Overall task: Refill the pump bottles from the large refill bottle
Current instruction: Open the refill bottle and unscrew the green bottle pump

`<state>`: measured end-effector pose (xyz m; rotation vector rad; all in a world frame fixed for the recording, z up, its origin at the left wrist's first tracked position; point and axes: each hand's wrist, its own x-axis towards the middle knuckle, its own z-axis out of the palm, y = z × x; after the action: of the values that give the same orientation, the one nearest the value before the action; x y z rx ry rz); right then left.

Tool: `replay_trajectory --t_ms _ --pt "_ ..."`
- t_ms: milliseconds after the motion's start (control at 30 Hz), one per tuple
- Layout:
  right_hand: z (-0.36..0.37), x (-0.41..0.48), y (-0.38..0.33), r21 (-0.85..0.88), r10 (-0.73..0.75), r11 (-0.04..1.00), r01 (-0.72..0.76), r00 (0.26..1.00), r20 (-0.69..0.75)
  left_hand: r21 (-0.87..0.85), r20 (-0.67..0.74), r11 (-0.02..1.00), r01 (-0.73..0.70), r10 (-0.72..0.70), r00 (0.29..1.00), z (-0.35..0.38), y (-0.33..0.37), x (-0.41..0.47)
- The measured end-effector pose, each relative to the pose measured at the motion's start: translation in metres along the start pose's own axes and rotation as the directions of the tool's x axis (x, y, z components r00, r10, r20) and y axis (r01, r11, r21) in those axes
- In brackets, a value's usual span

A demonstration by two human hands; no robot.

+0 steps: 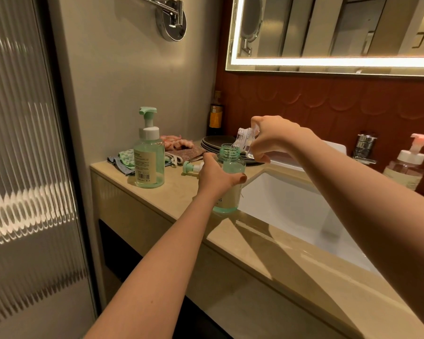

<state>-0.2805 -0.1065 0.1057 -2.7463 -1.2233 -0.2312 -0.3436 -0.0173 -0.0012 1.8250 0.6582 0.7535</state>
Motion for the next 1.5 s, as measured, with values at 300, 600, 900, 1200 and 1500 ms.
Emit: replay_trajectory --t_ms 300,600,900,1200,1500 --pt "-0.0003 -0.0001 0.0017 0.038 0.008 0.999 -0.009 1.0 0.023 0.015 -0.001 1.0 0.004 -0.004 1.0 -0.0004 0.0009 -0.0008" --pt "-0.0015 0.0008 0.0009 0.047 -0.006 0.999 0.004 0.999 0.044 0.018 0.0 1.0 0.004 -0.004 1.0 -0.0008 0.0016 -0.0012" --pt "-0.0027 0.0009 -0.0009 0.026 -0.004 1.0 0.003 0.999 0.04 0.015 -0.004 1.0 0.001 -0.001 1.0 -0.0001 0.0003 -0.0005" --pt "-0.0043 -0.0024 -0.0019 0.015 0.0 1.0 0.0 1.0 0.031 0.015 -0.003 1.0 0.004 -0.004 1.0 -0.0003 -0.0002 0.0001" --pt "-0.0034 -0.001 -0.002 0.01 0.001 1.0 -0.001 0.999 0.034 0.018 -0.001 1.0 0.003 -0.003 1.0 -0.0001 -0.0005 0.0007"
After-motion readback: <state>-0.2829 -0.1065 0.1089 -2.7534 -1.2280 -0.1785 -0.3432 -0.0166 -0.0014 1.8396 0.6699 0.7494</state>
